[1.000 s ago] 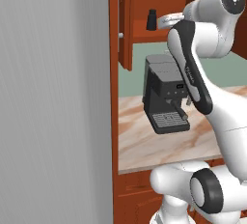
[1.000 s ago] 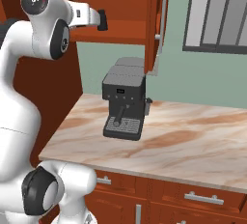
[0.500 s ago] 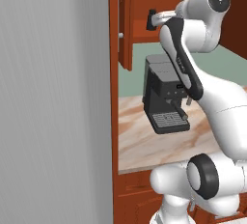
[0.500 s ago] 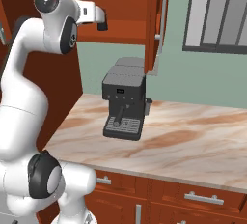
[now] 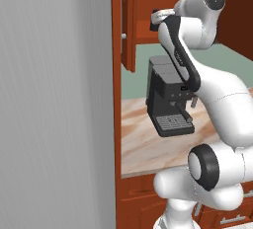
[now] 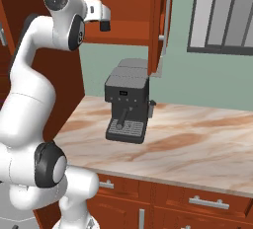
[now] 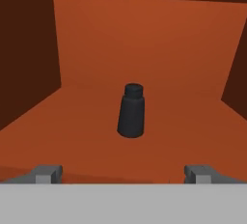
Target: Retrieve the shaker from the cabinet and place it next the steak on a plate on the dining table.
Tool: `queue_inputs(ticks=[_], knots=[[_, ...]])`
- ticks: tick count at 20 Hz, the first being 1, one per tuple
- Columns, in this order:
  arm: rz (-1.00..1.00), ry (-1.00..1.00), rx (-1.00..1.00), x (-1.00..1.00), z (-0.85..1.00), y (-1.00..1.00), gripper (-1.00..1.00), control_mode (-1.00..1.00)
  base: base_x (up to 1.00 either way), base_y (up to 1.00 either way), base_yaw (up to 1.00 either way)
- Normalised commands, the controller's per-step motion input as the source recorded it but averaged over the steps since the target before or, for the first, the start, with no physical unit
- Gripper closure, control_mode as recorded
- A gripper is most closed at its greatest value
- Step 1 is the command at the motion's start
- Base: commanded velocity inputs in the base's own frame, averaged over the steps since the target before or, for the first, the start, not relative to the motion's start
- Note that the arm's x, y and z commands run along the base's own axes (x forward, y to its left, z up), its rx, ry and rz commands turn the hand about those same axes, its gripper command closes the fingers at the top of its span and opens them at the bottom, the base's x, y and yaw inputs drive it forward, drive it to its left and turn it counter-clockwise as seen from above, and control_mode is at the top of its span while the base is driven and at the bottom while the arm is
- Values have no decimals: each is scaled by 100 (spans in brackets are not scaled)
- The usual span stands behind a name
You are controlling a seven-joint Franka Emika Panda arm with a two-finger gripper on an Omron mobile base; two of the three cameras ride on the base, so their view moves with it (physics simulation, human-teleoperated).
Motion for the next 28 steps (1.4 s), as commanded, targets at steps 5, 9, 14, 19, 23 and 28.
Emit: queue_inputs(ticks=[5,9,14,19,23,28], knots=[[0,0,0,26,0,0,-100,-100,0,0,0],[0,0,0,28,0,0,-100,-100,0,0,0],[0,0,0,28,0,0,-100,-100,0,0,0],[0,0,0,28,0,-3,-100,-100,0,0,0],[2,0,0,28,0,-2,-100,-100,0,0,0],[1,0,0,37,0,0,-100,-100,0,0,0]])
